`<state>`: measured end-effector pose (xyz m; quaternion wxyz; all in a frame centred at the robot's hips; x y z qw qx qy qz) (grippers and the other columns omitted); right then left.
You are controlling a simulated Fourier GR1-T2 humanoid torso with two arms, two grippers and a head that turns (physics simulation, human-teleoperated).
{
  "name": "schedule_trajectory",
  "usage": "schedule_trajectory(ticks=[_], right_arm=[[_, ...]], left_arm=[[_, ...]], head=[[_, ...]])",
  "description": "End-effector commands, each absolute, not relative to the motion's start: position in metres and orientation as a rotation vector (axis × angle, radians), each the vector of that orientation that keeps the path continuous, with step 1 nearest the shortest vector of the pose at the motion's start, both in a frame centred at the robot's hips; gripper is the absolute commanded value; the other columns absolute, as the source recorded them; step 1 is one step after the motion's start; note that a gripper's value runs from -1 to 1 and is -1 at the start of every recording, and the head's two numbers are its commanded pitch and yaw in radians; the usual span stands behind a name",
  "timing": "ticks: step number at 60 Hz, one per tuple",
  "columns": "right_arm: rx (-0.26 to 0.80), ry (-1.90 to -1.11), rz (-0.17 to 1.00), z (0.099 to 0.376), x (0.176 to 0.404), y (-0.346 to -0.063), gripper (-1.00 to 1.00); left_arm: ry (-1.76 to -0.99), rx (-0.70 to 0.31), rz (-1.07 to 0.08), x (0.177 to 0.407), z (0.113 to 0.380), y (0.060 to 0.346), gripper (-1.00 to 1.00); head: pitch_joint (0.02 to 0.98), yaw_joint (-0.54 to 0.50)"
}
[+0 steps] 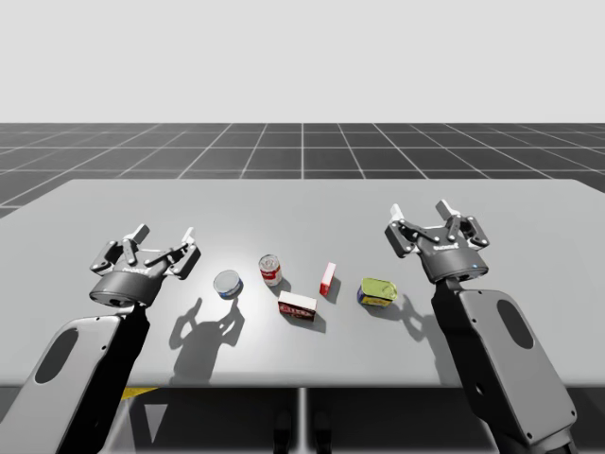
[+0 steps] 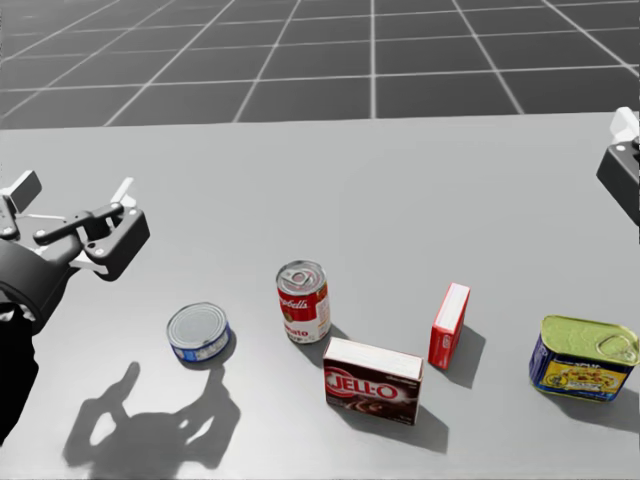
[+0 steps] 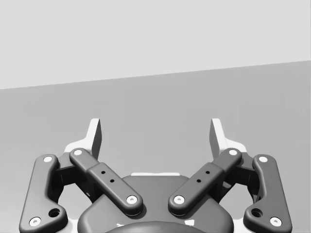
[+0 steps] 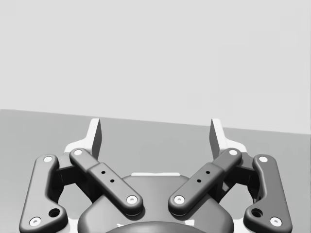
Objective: Lift the red soup can off the table.
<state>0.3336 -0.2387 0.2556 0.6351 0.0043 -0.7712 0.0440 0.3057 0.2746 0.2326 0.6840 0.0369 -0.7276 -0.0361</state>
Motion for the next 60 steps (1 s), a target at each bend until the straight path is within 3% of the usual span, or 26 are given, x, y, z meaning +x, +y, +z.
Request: schedule_trajectory(ticks=[1,9,23,28,34,47,53,60], right_arm=[[0.005,-1.758,0.111,0.255,0.334,-0.238,-1.00],[0.001,-1.756,0.113,0.254,0.334,-0.238,-1.00],[-0.014,-1.755,0.117,0.253,0.336,-0.237,-1.00],[-0.017,-1.753,0.118,0.252,0.336,-0.237,-1.00],[-0.022,-1.757,0.118,0.252,0.336,-0.237,-1.00],[-0.044,-1.756,0.103,0.251,0.336,-0.238,-1.00],[-0.046,-1.758,0.100,0.251,0.336,-0.239,-1.00],[-0.046,-1.759,0.096,0.252,0.335,-0.239,-1.00]], left_arm=[[-1.631,0.082,-0.083,0.306,0.233,0.275,-1.00],[-1.635,0.072,-0.082,0.306,0.233,0.275,-1.00],[-1.618,-0.085,-0.071,0.302,0.241,0.266,-1.00],[-1.625,-0.133,-0.173,0.293,0.249,0.259,-1.00],[-1.551,-0.260,-0.282,0.282,0.254,0.251,-1.00],[-1.478,-0.416,-0.411,0.273,0.242,0.243,-1.00],[-1.444,-0.460,-0.445,0.274,0.231,0.242,-1.00],[-1.430,-0.436,-0.497,0.276,0.213,0.236,-1.00]], head=[[0.738,0.13],[0.758,0.14],[0.757,0.15],[0.757,0.15],[0.757,0.15],[0.754,0.15],[0.758,0.15],[0.759,0.15]])
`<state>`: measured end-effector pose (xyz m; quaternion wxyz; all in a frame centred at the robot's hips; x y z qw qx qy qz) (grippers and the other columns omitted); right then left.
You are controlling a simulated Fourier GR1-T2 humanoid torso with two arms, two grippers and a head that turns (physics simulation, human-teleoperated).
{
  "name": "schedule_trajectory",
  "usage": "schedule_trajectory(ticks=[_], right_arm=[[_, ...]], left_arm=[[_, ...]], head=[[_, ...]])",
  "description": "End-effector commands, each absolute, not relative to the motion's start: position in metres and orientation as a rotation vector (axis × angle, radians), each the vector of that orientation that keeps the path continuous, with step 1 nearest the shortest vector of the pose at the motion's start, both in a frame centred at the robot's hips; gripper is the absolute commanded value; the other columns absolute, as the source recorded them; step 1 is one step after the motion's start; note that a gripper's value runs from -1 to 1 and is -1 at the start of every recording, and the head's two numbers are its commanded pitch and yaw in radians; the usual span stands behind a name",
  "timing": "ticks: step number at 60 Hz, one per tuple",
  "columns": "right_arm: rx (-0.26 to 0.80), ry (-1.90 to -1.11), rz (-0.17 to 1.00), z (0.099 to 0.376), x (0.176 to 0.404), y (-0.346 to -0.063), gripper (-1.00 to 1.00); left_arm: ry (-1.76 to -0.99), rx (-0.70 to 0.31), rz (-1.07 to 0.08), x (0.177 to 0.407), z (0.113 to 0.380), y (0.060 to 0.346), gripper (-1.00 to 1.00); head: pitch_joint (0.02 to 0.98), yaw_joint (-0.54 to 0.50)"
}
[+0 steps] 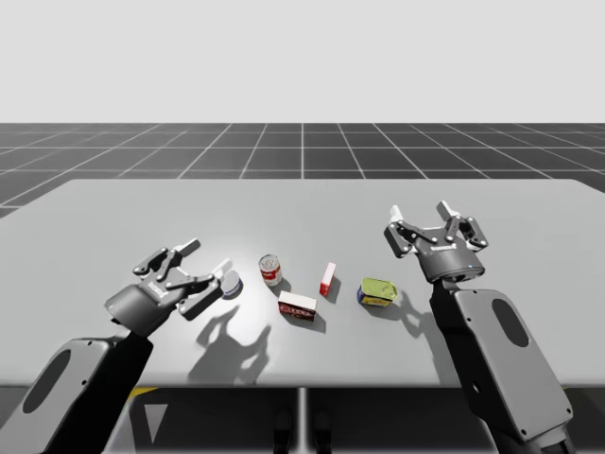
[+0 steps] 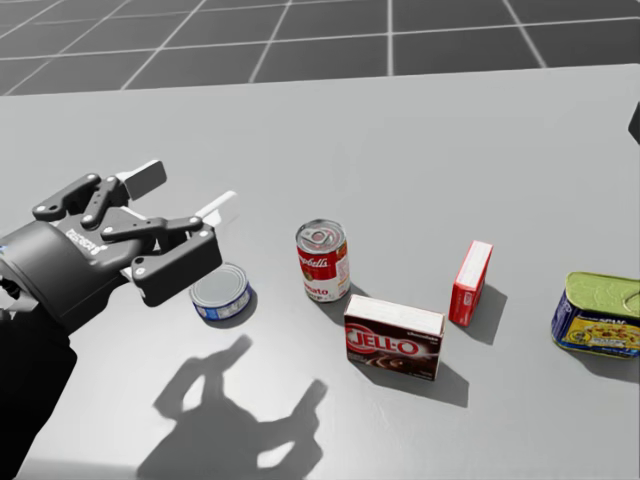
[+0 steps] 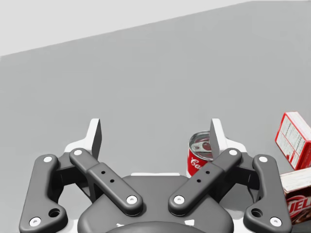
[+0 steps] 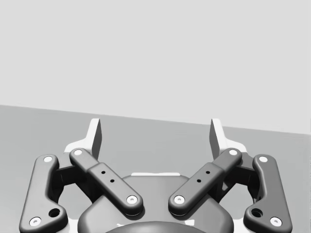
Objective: Lift the red soup can off the table.
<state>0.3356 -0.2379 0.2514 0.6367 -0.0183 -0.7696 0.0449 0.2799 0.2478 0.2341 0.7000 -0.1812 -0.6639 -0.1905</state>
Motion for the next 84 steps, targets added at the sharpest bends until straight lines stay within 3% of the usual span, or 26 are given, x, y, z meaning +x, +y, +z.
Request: schedule_trajectory(ticks=[1,21,35,84], right_arm=[[-0.045,-1.759,0.096,0.252,0.335,-0.239,-1.00],[-0.042,-1.763,0.089,0.252,0.337,-0.241,-1.00],[-0.039,-1.767,0.087,0.253,0.337,-0.243,-1.00],[-0.040,-1.776,0.077,0.255,0.338,-0.246,-1.00]], left_arm=[[-1.429,-0.431,-0.502,0.277,0.210,0.235,-1.00],[-1.309,-0.420,-0.538,0.291,0.167,0.213,-1.00],[-1.264,-0.398,-0.559,0.305,0.150,0.198,-1.00],[-1.235,-0.408,-0.536,0.341,0.141,0.158,-1.00]], head=[[0.759,0.15],[0.764,0.14],[0.768,0.14],[0.771,0.12]])
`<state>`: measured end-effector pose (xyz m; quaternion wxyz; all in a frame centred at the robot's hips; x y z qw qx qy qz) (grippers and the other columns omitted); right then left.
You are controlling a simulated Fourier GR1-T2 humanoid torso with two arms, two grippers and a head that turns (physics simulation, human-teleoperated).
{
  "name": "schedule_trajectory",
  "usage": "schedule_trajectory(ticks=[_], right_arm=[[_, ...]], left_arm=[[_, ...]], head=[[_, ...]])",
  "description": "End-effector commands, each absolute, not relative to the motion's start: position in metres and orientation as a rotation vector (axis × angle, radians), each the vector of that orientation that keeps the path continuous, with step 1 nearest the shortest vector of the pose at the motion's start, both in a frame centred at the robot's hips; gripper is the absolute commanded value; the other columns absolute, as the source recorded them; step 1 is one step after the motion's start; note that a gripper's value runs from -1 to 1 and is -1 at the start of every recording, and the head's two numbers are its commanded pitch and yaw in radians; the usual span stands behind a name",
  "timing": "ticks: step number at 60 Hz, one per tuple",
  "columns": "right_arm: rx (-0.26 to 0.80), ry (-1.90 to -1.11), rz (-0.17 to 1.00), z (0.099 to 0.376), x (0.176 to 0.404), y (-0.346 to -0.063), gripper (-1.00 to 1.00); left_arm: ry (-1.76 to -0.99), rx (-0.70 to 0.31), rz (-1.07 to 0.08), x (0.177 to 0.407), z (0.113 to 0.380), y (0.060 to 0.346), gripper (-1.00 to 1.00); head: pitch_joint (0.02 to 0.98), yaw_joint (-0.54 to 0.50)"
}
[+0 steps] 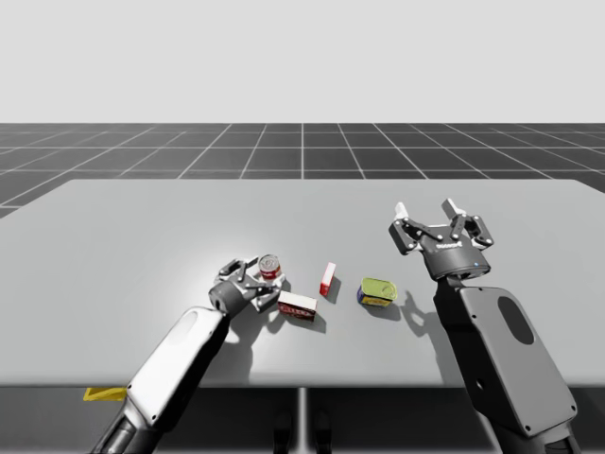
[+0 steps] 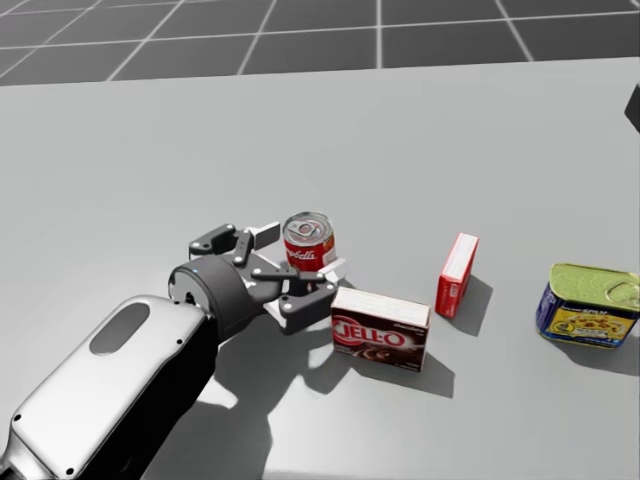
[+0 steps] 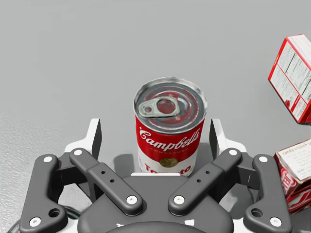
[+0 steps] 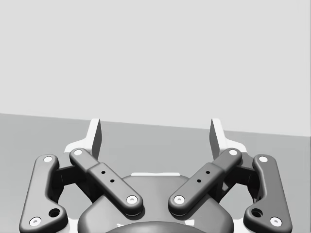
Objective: Lift the red soup can off the table.
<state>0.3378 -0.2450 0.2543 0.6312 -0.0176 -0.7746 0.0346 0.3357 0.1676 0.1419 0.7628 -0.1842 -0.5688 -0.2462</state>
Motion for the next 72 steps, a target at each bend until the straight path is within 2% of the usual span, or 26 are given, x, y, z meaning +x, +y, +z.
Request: schedule_trajectory(ticks=[1,9,11,12,13,14,15,19,25,42,49,60,72], right_arm=[[-0.040,-1.776,0.077,0.255,0.338,-0.246,-1.00],[-0.040,-1.777,0.074,0.256,0.338,-0.246,-1.00],[-0.040,-1.777,0.074,0.256,0.338,-0.246,-1.00],[-0.040,-1.777,0.074,0.256,0.338,-0.247,-1.00],[-0.040,-1.777,0.074,0.256,0.338,-0.247,-1.00],[-0.040,-1.777,0.075,0.256,0.338,-0.246,-1.00],[-0.040,-1.778,0.075,0.256,0.338,-0.247,-1.00],[-0.040,-1.778,0.075,0.256,0.338,-0.247,-1.00],[-0.040,-1.778,0.074,0.256,0.338,-0.247,-1.00],[-0.042,-1.779,0.072,0.255,0.338,-0.247,-1.00],[-0.040,-1.779,0.072,0.255,0.338,-0.248,-1.00],[-0.040,-1.779,0.067,0.254,0.338,-0.249,-1.00],[-0.040,-1.778,0.071,0.254,0.339,-0.249,-1.00]], left_arm=[[-1.234,-0.407,-0.537,0.341,0.140,0.157,-1.00],[-1.229,-0.410,-0.535,0.344,0.136,0.154,-1.00],[-1.230,-0.409,-0.529,0.345,0.135,0.154,-0.71],[-1.230,-0.407,-0.526,0.345,0.134,0.155,-0.35],[-1.231,-0.406,-0.524,0.345,0.134,0.155,-0.15],[-1.227,-0.412,-0.523,0.345,0.133,0.155,0.74],[-1.226,-0.413,-0.524,0.344,0.133,0.156,0.91],[-1.224,-0.413,-0.523,0.344,0.132,0.156,0.99],[-1.217,-0.418,-0.524,0.343,0.132,0.156,1.00],[-1.211,-0.419,-0.528,0.341,0.130,0.156,1.00],[-1.209,-0.419,-0.529,0.340,0.129,0.155,1.00],[-1.222,-0.412,-0.526,0.339,0.132,0.154,1.00],[-1.281,-0.407,-0.520,0.339,0.162,0.153,1.00]], head=[[0.771,0.12],[0.768,0.12],[0.768,0.12],[0.768,0.12],[0.767,0.12],[0.766,0.12],[0.766,0.12],[0.763,0.12],[0.737,0.12],[0.516,0.15],[0.454,0.15],[0.422,0.16],[0.414,0.16]])
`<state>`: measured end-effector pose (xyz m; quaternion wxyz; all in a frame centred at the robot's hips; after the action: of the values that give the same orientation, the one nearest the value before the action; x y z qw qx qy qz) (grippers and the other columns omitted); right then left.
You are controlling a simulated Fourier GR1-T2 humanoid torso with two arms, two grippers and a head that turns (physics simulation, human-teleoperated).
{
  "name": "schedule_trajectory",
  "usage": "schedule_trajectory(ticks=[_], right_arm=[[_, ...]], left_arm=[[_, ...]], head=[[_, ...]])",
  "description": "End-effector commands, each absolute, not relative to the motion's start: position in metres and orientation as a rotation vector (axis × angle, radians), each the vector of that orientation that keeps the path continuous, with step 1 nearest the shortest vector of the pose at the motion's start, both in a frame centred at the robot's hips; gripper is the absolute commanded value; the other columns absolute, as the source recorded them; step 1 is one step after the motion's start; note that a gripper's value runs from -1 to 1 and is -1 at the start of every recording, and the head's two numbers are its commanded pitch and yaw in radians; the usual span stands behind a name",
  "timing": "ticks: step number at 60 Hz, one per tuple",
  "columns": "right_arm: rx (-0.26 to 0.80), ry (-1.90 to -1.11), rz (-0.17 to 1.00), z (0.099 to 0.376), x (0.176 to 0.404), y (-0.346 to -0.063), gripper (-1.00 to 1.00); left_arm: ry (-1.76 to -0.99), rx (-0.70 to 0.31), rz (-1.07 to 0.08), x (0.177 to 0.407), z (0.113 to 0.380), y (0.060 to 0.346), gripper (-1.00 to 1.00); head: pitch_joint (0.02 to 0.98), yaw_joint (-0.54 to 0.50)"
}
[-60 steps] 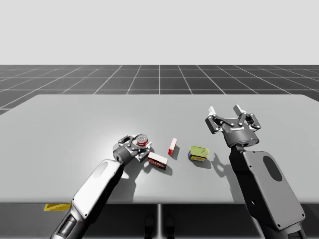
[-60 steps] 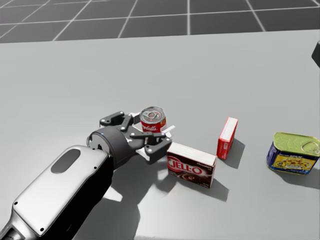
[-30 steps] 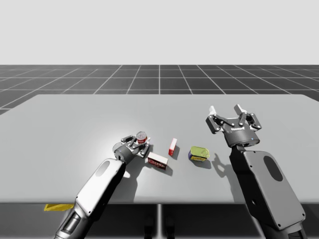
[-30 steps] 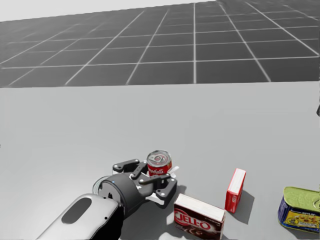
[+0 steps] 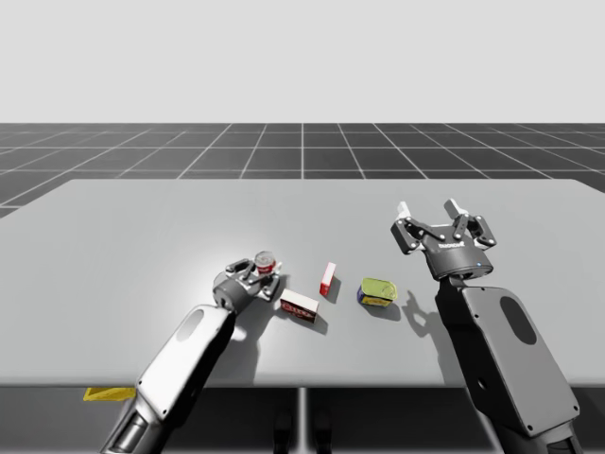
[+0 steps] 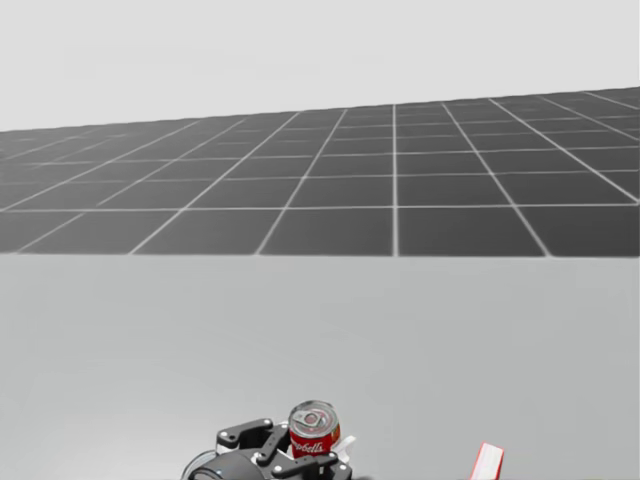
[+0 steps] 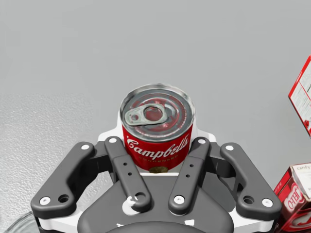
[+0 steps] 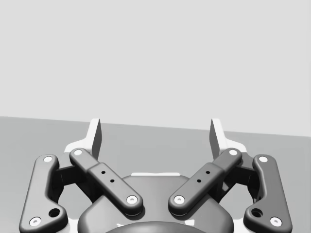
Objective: Lift the red soup can off the table.
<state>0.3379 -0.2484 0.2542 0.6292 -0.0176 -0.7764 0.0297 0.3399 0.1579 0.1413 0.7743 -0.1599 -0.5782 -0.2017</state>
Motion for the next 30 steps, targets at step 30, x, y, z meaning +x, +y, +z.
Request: schedule_trajectory(ticks=[30], right_arm=[[-0.036,-1.778,0.087,0.253,0.339,-0.246,-1.00]], left_arm=[[-1.505,-0.386,-0.552,0.343,0.276,0.156,1.00]], head=[[0.404,0.16]])
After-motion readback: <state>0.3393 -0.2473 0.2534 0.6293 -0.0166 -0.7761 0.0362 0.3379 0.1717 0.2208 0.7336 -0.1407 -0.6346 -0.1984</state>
